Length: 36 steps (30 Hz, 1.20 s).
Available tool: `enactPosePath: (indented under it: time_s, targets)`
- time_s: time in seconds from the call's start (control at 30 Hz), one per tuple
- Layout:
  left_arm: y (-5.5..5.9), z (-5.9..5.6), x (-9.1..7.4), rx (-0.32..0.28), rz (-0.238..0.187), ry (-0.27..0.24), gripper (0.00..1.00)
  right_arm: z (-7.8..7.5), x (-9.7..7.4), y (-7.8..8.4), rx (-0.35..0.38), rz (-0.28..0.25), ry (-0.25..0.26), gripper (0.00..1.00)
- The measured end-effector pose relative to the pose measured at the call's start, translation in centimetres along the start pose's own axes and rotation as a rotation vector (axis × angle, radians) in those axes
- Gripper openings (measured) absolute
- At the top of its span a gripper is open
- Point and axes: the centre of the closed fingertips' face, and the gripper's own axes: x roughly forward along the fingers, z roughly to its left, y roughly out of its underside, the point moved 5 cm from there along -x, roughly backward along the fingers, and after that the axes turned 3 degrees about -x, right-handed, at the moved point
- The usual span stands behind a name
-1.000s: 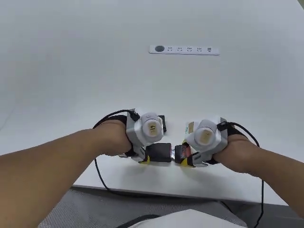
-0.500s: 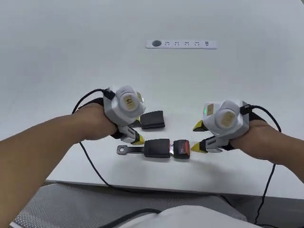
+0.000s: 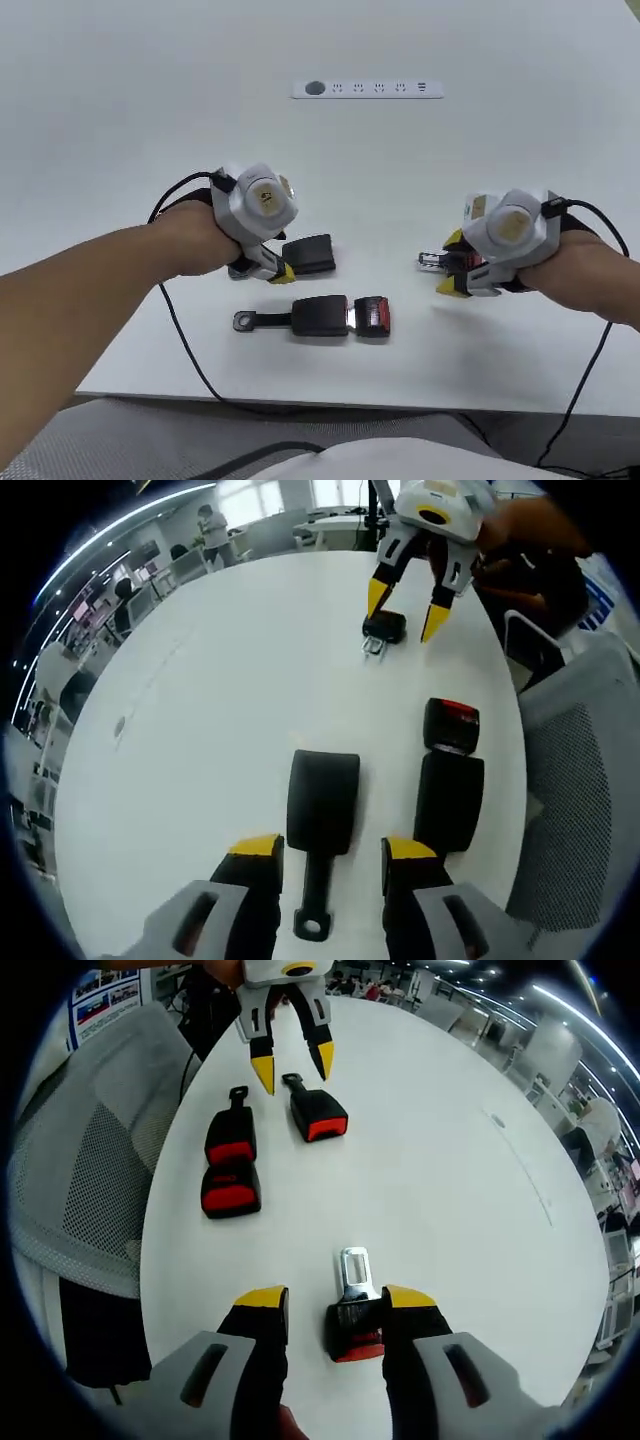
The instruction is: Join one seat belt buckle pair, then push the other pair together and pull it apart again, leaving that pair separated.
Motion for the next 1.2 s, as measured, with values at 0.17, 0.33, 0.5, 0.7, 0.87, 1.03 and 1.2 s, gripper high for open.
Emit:
enactPosePath:
  time_s: [0.17,0.33,0.5,0.7,0.87,1.03,1.2]
  targets:
    - [0.1,0.9,1.1,0.015,0.012,0.010,0.40,-0.9,-0.2,1.1,0.005,0.023,0.008,0.37]
    - [-0.3,1.1,1.7,0.060,0.031,0.041,0.40,-1.4,0.0,2.3,0.019,0.054,-0.010,0.36]
    - [-0.1,1.1,2.8,0.078,0.044,0.077,0.35,-1.4,0.7,3.4,0.045,0.068,-0.046,0.33]
    - [0.2,1.3,3.6,0.105,0.068,0.092,0.33,-1.6,1.2,3.8,0.038,0.063,-0.076,0.33]
    - [0.2,1.2,3.5,0.160,0.079,0.104,0.33,-1.9,1.4,3.6,0.041,0.056,-0.108,0.33]
    - [0.1,0.9,3.7,0.213,0.109,0.111,0.32,-1.8,1.2,3.5,0.032,0.061,-0.127,0.33]
    - [0.0,0.8,3.8,0.254,0.146,0.114,0.31,-1.9,1.5,3.4,0.013,0.084,-0.130,0.33]
